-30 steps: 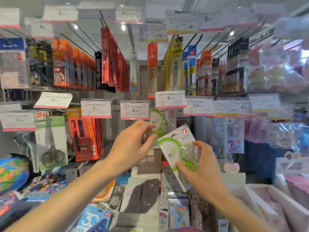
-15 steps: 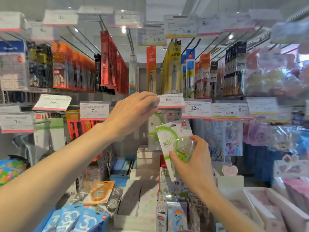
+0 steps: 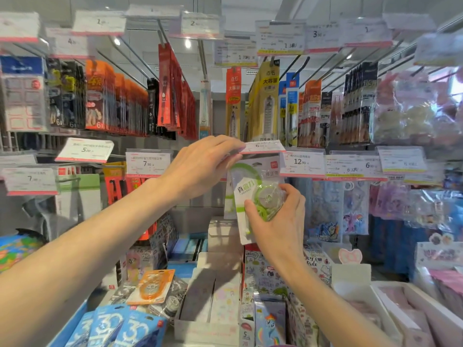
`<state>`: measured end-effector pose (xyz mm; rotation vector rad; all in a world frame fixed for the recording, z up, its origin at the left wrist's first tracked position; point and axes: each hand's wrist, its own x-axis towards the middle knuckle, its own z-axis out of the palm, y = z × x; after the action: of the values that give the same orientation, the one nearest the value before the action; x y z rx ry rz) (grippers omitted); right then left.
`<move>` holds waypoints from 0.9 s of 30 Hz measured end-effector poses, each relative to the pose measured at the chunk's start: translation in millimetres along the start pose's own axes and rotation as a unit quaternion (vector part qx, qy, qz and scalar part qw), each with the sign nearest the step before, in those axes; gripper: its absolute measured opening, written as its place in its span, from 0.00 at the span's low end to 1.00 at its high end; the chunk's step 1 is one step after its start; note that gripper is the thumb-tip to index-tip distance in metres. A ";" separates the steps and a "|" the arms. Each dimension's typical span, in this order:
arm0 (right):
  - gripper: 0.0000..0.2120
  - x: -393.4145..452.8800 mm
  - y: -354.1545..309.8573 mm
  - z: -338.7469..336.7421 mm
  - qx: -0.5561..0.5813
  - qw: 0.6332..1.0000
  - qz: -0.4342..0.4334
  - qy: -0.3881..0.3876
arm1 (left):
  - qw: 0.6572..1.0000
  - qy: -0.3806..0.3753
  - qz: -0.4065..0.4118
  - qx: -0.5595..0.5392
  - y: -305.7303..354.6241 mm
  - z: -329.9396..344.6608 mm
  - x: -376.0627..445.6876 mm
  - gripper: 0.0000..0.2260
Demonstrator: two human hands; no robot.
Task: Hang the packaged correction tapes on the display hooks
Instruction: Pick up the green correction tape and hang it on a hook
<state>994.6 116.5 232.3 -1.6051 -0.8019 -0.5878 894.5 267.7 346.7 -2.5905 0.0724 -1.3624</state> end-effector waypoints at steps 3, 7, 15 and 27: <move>0.35 1.7 -0.1 3.4 -0.006 1.000 0.001 0.003 | 1.000 -0.007 0.007 0.002 -2.1 0.9 -0.4 0.21; 0.35 4.3 4.3 7.3 -0.031 0.999 0.005 0.014 | 1.000 -0.009 0.008 0.004 -5.5 1.7 -0.8 0.20; 0.34 7.7 7.7 20.7 -0.054 0.998 0.012 0.041 | 1.000 -0.002 0.014 0.004 -7.1 2.7 -1.1 0.19; 0.33 25.2 12.2 40.7 -0.111 0.992 0.065 -0.002 | 0.999 0.016 0.035 0.015 -4.8 7.0 -3.6 0.19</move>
<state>1017.7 160.0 235.9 -1.8465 -0.6463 -0.5971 897.9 274.1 341.0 -2.5172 0.1437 -1.3691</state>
